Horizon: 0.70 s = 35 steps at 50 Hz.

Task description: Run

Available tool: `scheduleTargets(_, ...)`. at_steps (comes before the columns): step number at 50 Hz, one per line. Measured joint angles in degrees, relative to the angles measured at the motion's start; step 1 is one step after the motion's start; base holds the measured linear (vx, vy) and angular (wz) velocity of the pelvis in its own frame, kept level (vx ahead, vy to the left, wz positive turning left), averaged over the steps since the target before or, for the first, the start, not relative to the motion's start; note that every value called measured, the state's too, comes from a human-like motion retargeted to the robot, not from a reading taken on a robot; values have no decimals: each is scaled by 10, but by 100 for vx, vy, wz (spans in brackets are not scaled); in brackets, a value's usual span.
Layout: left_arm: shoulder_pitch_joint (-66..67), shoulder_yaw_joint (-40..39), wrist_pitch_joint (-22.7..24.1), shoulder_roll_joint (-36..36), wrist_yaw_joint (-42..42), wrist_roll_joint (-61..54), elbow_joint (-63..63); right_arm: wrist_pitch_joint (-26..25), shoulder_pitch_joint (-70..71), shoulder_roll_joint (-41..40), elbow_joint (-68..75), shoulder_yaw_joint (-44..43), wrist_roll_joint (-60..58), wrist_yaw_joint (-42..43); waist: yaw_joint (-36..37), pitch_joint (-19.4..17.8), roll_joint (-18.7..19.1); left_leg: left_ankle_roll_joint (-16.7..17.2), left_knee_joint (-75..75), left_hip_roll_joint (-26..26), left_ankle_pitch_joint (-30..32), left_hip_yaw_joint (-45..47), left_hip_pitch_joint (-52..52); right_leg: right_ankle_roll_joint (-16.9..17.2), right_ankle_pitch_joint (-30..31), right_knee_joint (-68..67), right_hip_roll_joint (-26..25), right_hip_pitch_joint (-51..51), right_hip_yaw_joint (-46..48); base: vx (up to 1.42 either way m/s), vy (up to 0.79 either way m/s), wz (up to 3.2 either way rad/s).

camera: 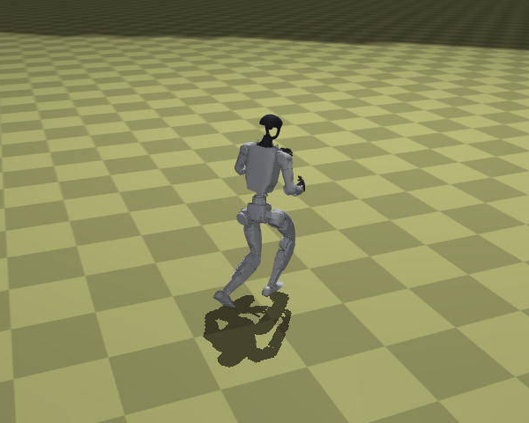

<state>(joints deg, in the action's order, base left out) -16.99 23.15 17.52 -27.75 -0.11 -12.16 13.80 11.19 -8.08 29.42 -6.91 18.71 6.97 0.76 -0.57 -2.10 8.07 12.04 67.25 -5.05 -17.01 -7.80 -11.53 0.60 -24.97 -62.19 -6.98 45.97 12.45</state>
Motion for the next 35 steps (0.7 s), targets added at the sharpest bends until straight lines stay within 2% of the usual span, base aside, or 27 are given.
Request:
scheduleTargets(3,45,-5,-6,17,-4,-23,-6,3,9,-2,-14,-3,1,16,26,3,6,19,127,11,30,14,-33,-48,-76,-60,-5,-28,3,73,8,23)
scheduleTargets(5,82,-14,-14,29,-11,-41,-14,4,28,0,-21,-6,-3,30,41,-2,3,1,211,29,11,33,-70,-67,-130,-94,-3,-53,-2,79,7,49)
scheduleTargets(8,139,-41,-31,35,-28,-78,-19,3,84,1,-26,-8,-5,65,63,-16,-12,-75,289,70,-65,72,-155,-63,-187,-104,12,-108,-12,84,5,60)
scheduleTargets(10,182,-61,-37,31,-34,-98,-10,6,115,-5,-35,-11,0,87,81,-19,-28,-114,294,82,-99,91,-217,-49,-190,-90,26,-150,-26,90,3,60)
scheduleTargets(13,245,-85,-35,15,-31,-111,17,13,132,-20,-59,-19,13,109,112,-13,-58,-138,221,76,-114,114,-292,-18,-136,-53,60,-219,-31,95,2,55)
scheduleTargets(15,282,-96,-29,5,-24,-109,31,19,130,-30,-72,-18,21,116,128,-5,-80,-137,132,59,-105,126,-323,20,-49,-27,78,-260,-37,98,2,64)
scheduleTargets(18,323,-106,-20,-1,-12,-91,39,23,119,-39,-79,-4,12,111,131,15,-113,-116,-45,14,-32,143,-339,76,100,-5,109,-296,-44,96,1,77)
scheduleTargets(20,339,-110,-17,0,-3,-86,40,22,113,-38,-78,7,1,103,120,29,-139,-98,-165,-27,35,159,-334,103,169,-18,144,-301,-41,91,-1,80)
scheduleTargets(22,344,-114,-18,6,9,-90,39,20,110,-34,-75,19,-6,90,105,32,-165,-91,-251,-69,85,171,-311,106,180,-61,189,-303,-35,89,-1,59)
scheduleTargets(24,344,-114,-19,15,21,-95,38,17,103,-35,-72,30,-10,78,92,31,-184,-103,-251,-96,92,179,-303,88,154,-128,234,-303,-24,86,-2,39)
scheduleTargets(26,342,-115,-22,23,32,-101,38,14,94,-38,-71,39,-12,67,77,32,-196,-132,-188,-110,45,185,-309,58,105,-210,273,-294,-17,85,-4,21)
scheduleTargets(30,310,-123,-30,27,50,-100,29,2,84,-48,-58,49,-8,39,40,10,-204,-204,-80,-118,-124,184,-260,-2,12,-350,325,-252,-28,82,-4,-8)
scheduleTargets(32,264,-129,-33,24,62,-82,6,-2,95,-52,-42,47,-6,32,28,-22,-189,-224,-58,-103,-195,176,-202,-19,-3,-382,311,-214,-47,73,0,-43)
scheduleTargets(35,217,-122,-34,26,75,-65,-18,-1,85,-49,-29,39,-4,32,2,-41,-172,-230,-63,-94,-245,161,-137,-31,-13,-382,292,-145,-54,64,-1,-15)
